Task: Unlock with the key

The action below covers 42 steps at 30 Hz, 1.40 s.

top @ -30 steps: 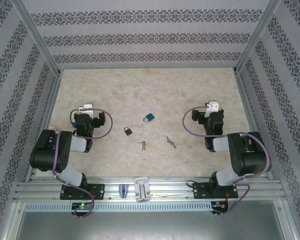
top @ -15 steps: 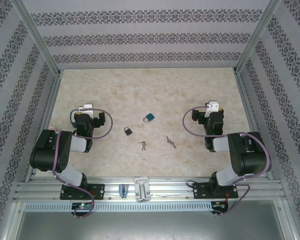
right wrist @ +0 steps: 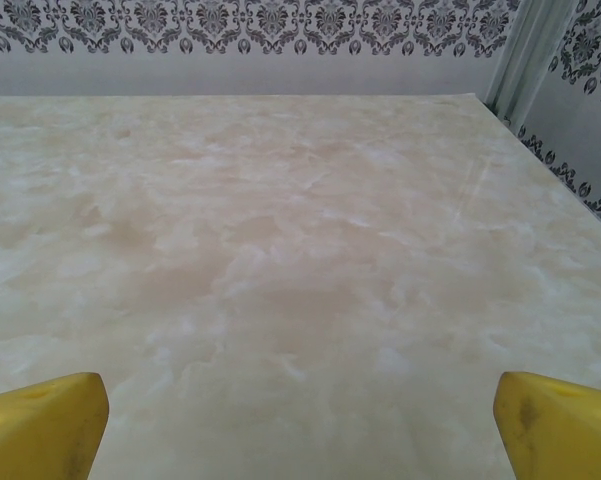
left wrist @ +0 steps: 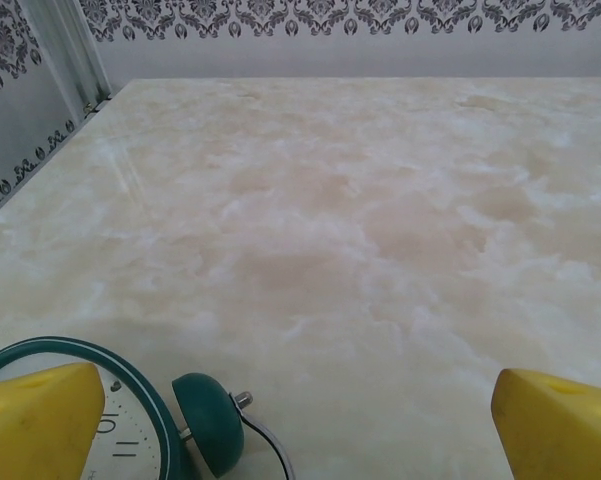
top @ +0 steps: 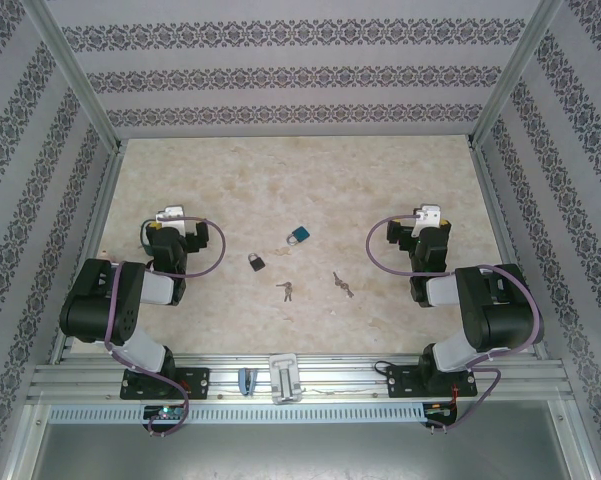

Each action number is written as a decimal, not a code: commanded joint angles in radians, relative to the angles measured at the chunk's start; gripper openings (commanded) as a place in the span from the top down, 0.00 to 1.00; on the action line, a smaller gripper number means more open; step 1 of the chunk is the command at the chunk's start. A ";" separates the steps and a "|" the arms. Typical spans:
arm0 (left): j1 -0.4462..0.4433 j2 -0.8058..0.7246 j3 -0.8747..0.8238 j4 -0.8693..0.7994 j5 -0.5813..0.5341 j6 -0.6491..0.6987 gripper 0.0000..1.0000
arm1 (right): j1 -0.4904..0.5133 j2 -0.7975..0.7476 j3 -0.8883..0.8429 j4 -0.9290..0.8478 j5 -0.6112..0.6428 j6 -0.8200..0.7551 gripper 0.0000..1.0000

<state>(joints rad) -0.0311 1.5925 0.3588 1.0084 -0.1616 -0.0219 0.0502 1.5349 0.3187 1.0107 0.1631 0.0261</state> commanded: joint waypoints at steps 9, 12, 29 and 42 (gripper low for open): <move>0.011 0.000 0.007 -0.015 0.005 -0.007 0.01 | -0.009 -0.007 0.019 -0.011 0.022 0.028 0.02; 0.010 -0.056 -0.009 -0.050 -0.002 -0.017 0.01 | 0.004 -0.084 0.019 -0.078 0.033 0.011 0.02; 0.069 -0.440 0.237 -0.799 0.202 -0.542 0.01 | -0.029 -0.456 0.275 -0.816 -0.428 0.585 0.34; -0.017 -0.539 0.260 -1.258 0.491 -0.731 0.24 | 0.375 -0.171 0.582 -1.400 -0.352 0.579 0.61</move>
<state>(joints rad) -0.0170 1.0912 0.6632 -0.1093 0.2333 -0.6559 0.3508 1.2873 0.8452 -0.1787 -0.1932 0.5980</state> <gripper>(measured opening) 0.763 0.393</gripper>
